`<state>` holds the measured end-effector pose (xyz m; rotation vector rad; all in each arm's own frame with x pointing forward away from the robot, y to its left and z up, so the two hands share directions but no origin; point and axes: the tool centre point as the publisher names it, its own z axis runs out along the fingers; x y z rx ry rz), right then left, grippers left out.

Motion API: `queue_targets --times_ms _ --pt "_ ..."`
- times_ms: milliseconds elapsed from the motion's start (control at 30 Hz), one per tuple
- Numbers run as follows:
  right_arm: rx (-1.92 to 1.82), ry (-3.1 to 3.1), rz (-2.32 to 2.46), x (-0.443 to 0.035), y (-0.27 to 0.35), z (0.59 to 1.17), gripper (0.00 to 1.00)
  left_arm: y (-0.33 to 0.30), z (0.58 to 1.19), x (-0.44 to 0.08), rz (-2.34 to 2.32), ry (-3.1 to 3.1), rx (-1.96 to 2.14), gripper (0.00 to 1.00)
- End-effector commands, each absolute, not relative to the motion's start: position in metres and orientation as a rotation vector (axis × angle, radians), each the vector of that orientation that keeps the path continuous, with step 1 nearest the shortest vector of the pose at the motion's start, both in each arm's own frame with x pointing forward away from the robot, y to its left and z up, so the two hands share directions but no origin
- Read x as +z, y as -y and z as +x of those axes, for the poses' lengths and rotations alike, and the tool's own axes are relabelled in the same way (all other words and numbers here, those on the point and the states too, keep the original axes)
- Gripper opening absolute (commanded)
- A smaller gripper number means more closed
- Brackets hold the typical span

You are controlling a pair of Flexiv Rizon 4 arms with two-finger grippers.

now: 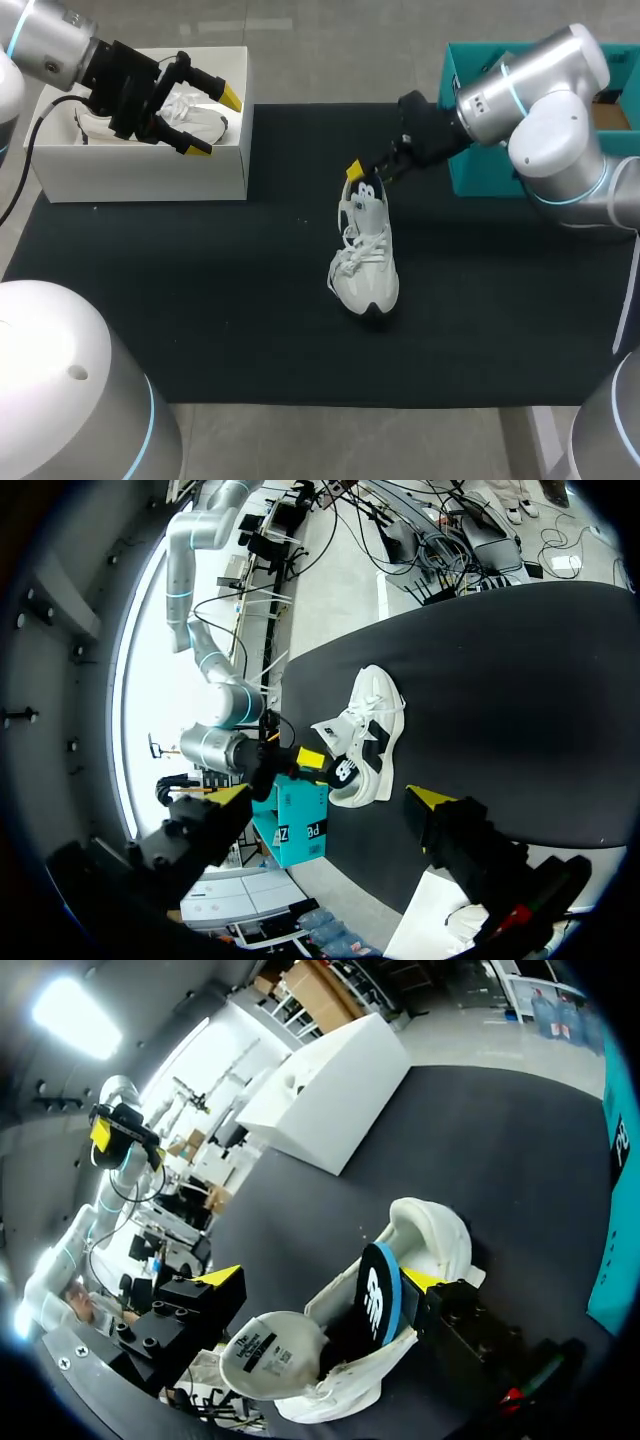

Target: Take the shoe out of the shoebox, open the shoe tongue, remove and reinsert the insole, then place the shoe into the shoebox

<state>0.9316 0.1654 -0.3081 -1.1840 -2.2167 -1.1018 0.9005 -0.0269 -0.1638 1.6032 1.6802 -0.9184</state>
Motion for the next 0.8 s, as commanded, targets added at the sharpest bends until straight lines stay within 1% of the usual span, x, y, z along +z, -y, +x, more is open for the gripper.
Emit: queue_targets --times_ms 33,400,433,467,500,800 --pt "-1.069 2.234 -1.175 -0.305 -0.170 0.934 1.00 0.027 0.901 -0.164 1.606 -1.681 -0.917 1.00" --pt "-1.014 2.251 -1.152 -0.311 -0.181 0.936 1.00 0.027 0.901 -0.164 1.606 -1.681 -0.917 1.00" --pt "-1.017 2.252 -1.157 -0.311 -0.180 0.936 0.69 0.027 0.901 -0.164 1.606 -1.681 -0.917 1.00" --pt "-1.015 2.256 -1.168 -0.310 -0.179 0.936 0.32 0.027 0.901 -0.164 1.606 -1.681 -0.917 1.00" --pt "-1.015 2.257 -1.169 -0.310 -0.179 0.936 0.00 0.027 0.901 -0.164 1.606 -1.681 -0.917 1.00" --pt "-1.006 2.239 -1.181 -0.313 -0.176 0.935 0.00 0.027 0.901 -0.164 1.606 -1.681 -0.917 1.00"
